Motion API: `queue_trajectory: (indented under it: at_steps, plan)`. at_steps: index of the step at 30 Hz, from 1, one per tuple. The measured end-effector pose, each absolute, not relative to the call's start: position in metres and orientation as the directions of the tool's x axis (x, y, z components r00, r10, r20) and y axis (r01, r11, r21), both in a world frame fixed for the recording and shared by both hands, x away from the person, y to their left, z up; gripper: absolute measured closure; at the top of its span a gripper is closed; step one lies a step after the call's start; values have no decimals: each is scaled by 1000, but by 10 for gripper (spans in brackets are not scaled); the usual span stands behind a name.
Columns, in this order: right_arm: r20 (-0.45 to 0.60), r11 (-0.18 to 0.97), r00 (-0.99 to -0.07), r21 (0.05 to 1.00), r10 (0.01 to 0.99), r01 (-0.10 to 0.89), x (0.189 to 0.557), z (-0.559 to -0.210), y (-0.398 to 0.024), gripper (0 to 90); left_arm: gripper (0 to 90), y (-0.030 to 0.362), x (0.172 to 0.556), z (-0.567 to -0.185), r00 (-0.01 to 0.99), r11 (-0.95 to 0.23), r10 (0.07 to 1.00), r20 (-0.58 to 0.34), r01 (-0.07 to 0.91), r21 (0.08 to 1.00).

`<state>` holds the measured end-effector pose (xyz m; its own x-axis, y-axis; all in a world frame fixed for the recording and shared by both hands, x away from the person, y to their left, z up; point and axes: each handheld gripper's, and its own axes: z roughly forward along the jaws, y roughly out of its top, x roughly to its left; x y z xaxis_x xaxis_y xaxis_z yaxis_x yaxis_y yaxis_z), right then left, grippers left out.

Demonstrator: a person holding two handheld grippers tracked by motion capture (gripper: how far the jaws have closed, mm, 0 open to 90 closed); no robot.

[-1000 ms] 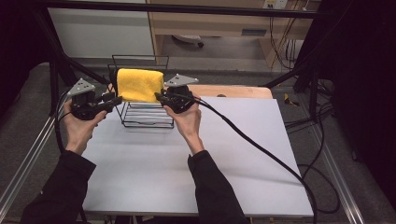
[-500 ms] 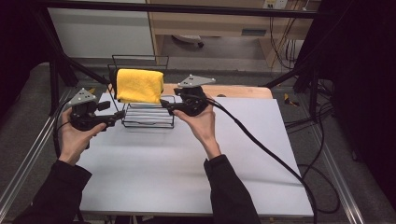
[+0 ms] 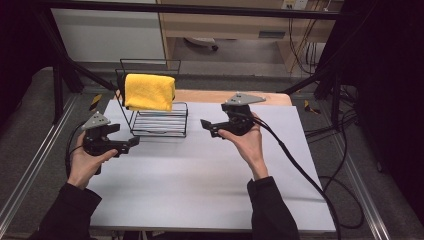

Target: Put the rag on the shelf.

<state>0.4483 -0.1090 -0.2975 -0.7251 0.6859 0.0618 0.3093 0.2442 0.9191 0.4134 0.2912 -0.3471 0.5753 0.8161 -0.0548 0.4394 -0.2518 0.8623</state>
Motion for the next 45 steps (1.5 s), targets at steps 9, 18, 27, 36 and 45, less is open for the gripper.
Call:
queue_trajectory:
  at_steps: [9,18,27,36,45]
  plan:
    - [92,223,-691,909,717,353,436,-328,-161,47,64,284,403,-372,579,-270,814,-44,444,854]
    - [103,245,-677,884,729,398,417,-370,-191,28,68,281,390,-401,610,-296,791,-47,449,843]
    - [139,251,-660,852,738,459,399,-415,-216,20,68,282,384,-420,622,-310,780,-60,469,827]
    - [161,236,-635,837,756,493,384,-435,-245,12,66,282,381,-432,637,-340,770,-45,468,816]
    - [190,229,-626,820,756,525,375,-450,-264,11,66,282,380,-438,643,-353,765,-35,464,813]
